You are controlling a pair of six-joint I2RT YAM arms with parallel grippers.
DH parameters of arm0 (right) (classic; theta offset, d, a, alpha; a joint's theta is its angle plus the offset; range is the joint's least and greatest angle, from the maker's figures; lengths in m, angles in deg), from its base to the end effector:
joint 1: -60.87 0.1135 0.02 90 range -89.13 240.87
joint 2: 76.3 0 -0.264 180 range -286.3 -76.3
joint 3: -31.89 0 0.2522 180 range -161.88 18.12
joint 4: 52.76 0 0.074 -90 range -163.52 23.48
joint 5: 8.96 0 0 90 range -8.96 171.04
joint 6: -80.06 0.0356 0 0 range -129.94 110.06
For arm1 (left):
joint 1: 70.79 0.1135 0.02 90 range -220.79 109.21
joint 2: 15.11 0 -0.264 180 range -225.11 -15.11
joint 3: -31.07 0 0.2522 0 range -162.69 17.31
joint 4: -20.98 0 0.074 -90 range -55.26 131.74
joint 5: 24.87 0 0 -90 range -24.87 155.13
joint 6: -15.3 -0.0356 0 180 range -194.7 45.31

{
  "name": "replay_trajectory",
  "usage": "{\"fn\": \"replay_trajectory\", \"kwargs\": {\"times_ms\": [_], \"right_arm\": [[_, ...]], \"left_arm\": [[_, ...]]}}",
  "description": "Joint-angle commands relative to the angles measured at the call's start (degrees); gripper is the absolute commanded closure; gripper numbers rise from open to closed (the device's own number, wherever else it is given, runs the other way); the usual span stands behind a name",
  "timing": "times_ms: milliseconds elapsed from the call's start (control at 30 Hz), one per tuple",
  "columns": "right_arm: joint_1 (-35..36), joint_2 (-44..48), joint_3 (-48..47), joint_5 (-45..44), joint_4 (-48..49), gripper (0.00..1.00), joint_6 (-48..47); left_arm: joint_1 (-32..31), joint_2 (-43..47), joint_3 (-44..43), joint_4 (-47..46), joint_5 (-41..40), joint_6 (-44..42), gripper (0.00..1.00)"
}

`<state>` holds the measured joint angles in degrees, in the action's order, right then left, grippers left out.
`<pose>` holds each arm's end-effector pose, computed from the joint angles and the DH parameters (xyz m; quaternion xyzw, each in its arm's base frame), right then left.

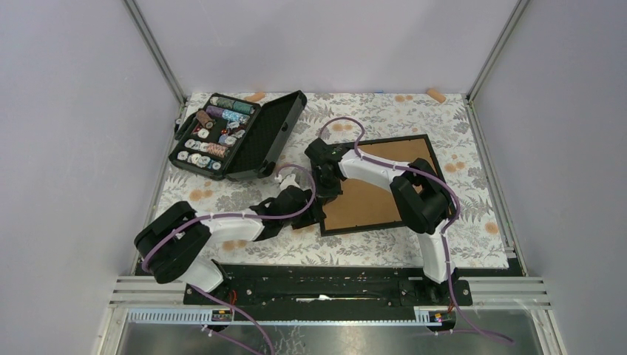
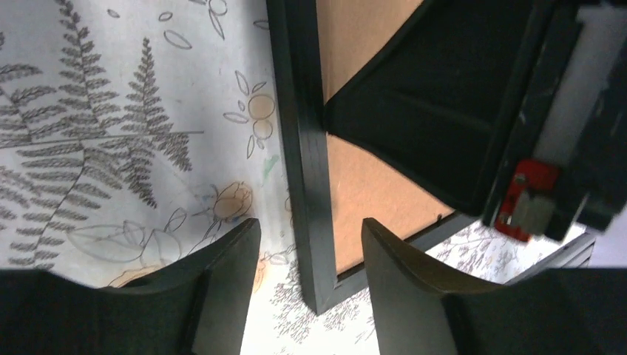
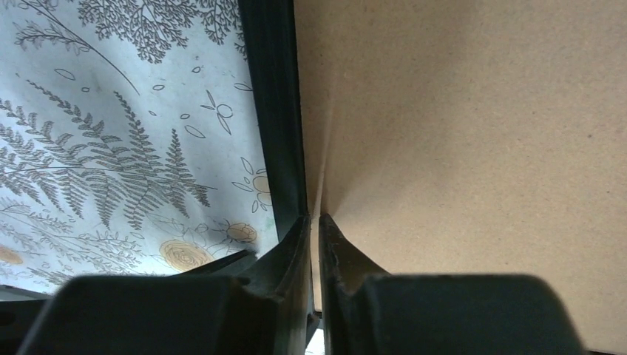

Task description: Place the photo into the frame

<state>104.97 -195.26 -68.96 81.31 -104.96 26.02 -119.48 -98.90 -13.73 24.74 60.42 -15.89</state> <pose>0.3047 0.2955 0.1629 -0.0703 0.9828 0.1118 0.1294 0.1790 -0.1993 0.1430 -0.0971 0.9104 -0.3006 0.2671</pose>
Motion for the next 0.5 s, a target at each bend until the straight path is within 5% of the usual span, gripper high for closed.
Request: {"fn": "replay_trajectory", "kwargs": {"times_ms": [0,267,367,467], "right_arm": [[-1.0,-6.8,4.4,-5.4,-2.0,0.88,-1.2],[0.2,-6.8,-1.1,-14.1,-10.4,0.92,-4.0],[1.4,-7.8,-2.5,-16.6,-12.3,0.93,-4.5],[2.9,-9.1,-3.1,-19.2,-13.6,0.95,-4.3]], "left_arm": [[0.3,-5.7,-0.5,10.8,-2.9,-0.4,0.43],[0.7,-3.4,2.1,14.1,-7.2,1.5,0.59],[0.9,-5.4,1.5,17.7,-8.7,4.0,0.74],[1.0,-7.3,0.8,18.9,-8.7,5.5,0.74]]}}
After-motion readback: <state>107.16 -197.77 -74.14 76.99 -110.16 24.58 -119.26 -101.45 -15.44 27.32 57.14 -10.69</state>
